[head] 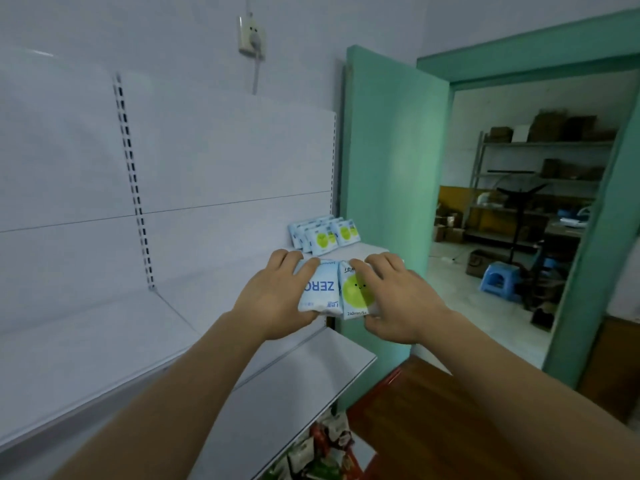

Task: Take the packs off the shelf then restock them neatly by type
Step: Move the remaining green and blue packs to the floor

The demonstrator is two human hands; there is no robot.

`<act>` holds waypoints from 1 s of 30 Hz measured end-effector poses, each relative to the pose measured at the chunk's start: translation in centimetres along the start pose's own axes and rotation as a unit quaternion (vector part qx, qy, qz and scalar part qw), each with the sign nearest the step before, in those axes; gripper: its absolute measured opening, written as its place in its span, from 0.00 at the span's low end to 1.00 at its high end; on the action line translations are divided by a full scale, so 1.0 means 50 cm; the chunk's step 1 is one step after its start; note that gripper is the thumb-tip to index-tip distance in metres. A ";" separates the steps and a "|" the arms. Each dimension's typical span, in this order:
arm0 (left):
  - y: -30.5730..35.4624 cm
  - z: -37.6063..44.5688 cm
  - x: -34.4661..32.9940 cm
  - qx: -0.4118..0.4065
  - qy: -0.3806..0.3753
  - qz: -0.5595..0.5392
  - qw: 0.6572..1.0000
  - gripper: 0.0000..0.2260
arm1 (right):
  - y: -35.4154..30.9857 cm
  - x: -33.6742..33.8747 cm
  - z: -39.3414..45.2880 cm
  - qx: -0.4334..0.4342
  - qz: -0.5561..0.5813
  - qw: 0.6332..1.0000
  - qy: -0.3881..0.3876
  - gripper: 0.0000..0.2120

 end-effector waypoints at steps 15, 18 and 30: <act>-0.046 0.451 -0.269 -0.013 0.039 -0.038 0.998 0.41 | 0.364 -0.236 0.307 -0.006 -0.013 1.000 -0.003 0.43; -0.068 0.506 -0.321 0.010 0.016 -0.016 1.000 0.38 | 0.404 -0.292 0.369 0.012 0.008 1.000 0.006 0.43; -0.130 0.684 -0.536 0.170 -0.024 0.076 0.982 0.38 | 0.564 -0.542 0.632 0.158 0.087 0.984 0.001 0.45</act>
Point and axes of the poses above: each hand's wrist, its own z-axis towards the middle knuckle, its own x-axis out of the back of the hand, y = z × x, the point moved 8 cm from there along z, towards the middle knuckle
